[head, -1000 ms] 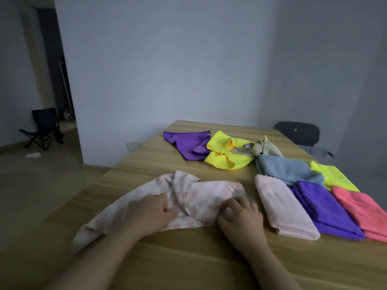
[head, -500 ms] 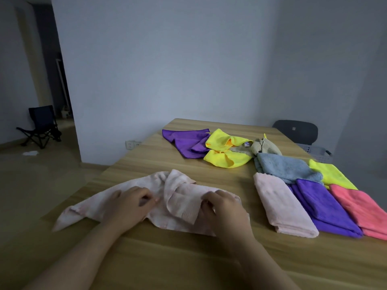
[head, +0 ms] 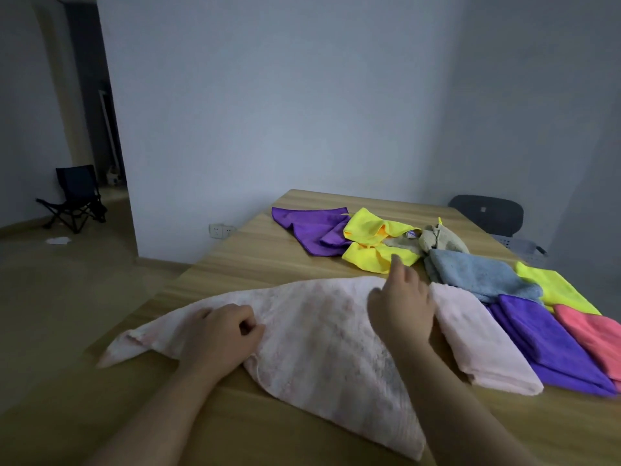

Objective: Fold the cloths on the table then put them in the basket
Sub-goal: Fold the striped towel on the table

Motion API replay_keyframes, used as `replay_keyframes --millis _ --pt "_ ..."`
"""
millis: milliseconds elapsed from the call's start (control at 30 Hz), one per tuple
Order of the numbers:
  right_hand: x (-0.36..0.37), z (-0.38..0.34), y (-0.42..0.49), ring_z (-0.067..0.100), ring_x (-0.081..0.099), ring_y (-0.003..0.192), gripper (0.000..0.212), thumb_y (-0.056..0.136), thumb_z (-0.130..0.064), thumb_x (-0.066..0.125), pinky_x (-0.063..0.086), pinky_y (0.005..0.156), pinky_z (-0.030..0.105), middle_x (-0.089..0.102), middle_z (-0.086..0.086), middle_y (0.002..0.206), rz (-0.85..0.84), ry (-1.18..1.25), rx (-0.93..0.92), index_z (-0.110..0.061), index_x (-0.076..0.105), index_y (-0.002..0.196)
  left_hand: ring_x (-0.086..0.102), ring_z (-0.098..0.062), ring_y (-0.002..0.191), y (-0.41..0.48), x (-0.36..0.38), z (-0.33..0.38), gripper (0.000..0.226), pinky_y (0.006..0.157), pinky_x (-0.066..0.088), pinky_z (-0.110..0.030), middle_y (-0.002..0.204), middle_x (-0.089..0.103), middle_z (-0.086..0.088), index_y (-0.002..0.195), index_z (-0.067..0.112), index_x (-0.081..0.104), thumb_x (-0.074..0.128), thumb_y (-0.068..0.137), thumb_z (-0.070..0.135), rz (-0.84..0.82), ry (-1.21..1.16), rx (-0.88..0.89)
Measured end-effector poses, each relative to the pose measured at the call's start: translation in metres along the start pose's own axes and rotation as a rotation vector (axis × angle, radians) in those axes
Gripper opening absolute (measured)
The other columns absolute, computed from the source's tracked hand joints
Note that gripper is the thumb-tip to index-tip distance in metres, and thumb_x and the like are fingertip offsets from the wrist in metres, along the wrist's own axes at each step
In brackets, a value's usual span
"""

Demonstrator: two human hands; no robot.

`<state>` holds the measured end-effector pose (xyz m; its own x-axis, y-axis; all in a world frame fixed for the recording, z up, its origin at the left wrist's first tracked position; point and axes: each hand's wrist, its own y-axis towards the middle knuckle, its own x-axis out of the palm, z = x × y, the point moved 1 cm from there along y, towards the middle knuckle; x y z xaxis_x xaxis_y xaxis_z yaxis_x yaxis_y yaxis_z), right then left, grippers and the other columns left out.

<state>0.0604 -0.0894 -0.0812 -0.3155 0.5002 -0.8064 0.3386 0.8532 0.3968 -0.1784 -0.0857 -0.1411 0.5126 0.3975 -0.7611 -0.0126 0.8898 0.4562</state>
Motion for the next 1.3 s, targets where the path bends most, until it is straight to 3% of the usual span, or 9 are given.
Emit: replay_keyframes --millis 167,433,667,833,933,1000,1100,1167,1300 --pt "0.056 -0.017 -0.042 0.028 0.015 0.140 0.053 0.094 -0.050 0.025 0.015 0.110 0.046 0.018 0.000 0.153 -0.439 -0.159 -0.220 -0.033 0.017 0.143 0.054 -0.003 0.057 -0.008 -0.002 0.002 0.023 0.052 0.032 -0.017 0.059 0.059 0.009 0.063 0.026 0.056 0.062 0.083 0.037 -0.023 0.002 0.003" --pt "0.042 0.026 -0.041 0.007 0.023 0.136 0.043 0.091 -0.055 0.032 0.013 0.110 0.036 0.037 -0.020 0.141 -0.432 -0.023 -0.274 -0.042 0.041 0.131 0.054 -0.013 0.078 0.000 -0.011 0.002 0.009 0.064 0.043 -0.029 0.094 0.060 0.009 0.081 0.037 0.050 0.049 0.090 0.038 0.115 -0.034 -0.139" --pt "0.035 0.031 -0.048 0.006 0.030 0.131 0.037 0.092 -0.052 0.037 0.016 0.110 0.034 0.043 -0.021 0.135 -0.367 0.027 -0.287 -0.042 0.045 0.127 0.057 -0.019 0.094 0.033 -0.010 0.012 0.035 0.074 0.043 -0.027 0.108 0.059 -0.002 0.106 0.013 0.057 0.067 0.081 0.034 -0.462 0.000 -0.294" --pt "0.034 0.038 -0.040 0.016 0.043 0.126 0.043 0.092 -0.032 0.043 0.028 0.105 0.034 0.049 -0.006 0.136 -0.296 0.148 -0.126 -0.028 0.039 0.135 0.053 -0.018 0.100 0.014 -0.021 0.067 0.022 0.073 0.038 -0.027 0.110 0.055 0.005 0.112 0.026 0.054 0.049 0.091 0.030 0.001 0.338 0.174" --pt "0.027 0.045 -0.032 0.019 0.052 0.108 0.038 0.093 -0.016 0.046 0.038 0.085 0.028 0.054 0.004 0.129 -0.189 0.535 0.132 -0.017 0.045 0.130 0.053 -0.008 0.092 -0.024 -0.008 0.087 0.028 0.071 0.037 -0.026 0.102 0.055 0.013 0.109 0.034 0.054 0.050 0.085 0.048 -0.380 0.250 0.476" --pt "0.022 0.049 -0.027 0.018 0.052 0.096 0.028 0.092 -0.012 0.045 0.034 0.076 0.026 0.059 0.006 0.119 -0.117 0.690 0.269 -0.015 0.052 0.119 0.059 0.001 0.075 -0.032 -0.008 0.093 0.025 0.075 0.044 -0.029 0.084 0.065 0.014 0.094 0.035 0.061 0.049 0.083 0.054 -0.577 -0.055 0.354" --pt "0.019 0.052 -0.026 0.021 0.055 0.092 0.023 0.091 -0.009 0.043 0.033 0.074 0.026 0.063 0.007 0.110 -0.088 0.737 0.322 -0.016 0.055 0.111 0.063 -0.008 0.060 -0.010 -0.007 0.095 0.021 0.066 0.051 -0.027 0.066 0.065 0.010 0.076 0.033 0.064 0.052 0.092 0.023 -0.318 -0.470 -0.014" --pt "0.019 0.050 -0.029 0.021 0.055 0.096 0.026 0.091 -0.007 0.043 0.034 0.077 0.025 0.062 0.005 0.112 -0.117 0.712 0.300 -0.015 0.055 0.112 0.064 -0.011 0.077 0.008 -0.002 0.092 0.016 0.074 0.052 -0.028 0.081 0.063 0.012 0.086 0.029 0.063 0.053 0.091 0.016 -0.214 -0.304 -0.020" --pt "0.019 0.049 -0.034 0.014 0.050 0.099 0.030 0.089 -0.006 0.044 0.032 0.081 0.023 0.060 0.002 0.116 -0.151 0.657 0.238 -0.015 0.056 0.115 0.062 -0.019 0.089 0.020 0.019 0.087 0.031 0.076 0.048 -0.032 0.096 0.063 -0.002 0.105 0.012 0.062 0.068 0.082 0.032 -0.618 -0.235 -0.180"
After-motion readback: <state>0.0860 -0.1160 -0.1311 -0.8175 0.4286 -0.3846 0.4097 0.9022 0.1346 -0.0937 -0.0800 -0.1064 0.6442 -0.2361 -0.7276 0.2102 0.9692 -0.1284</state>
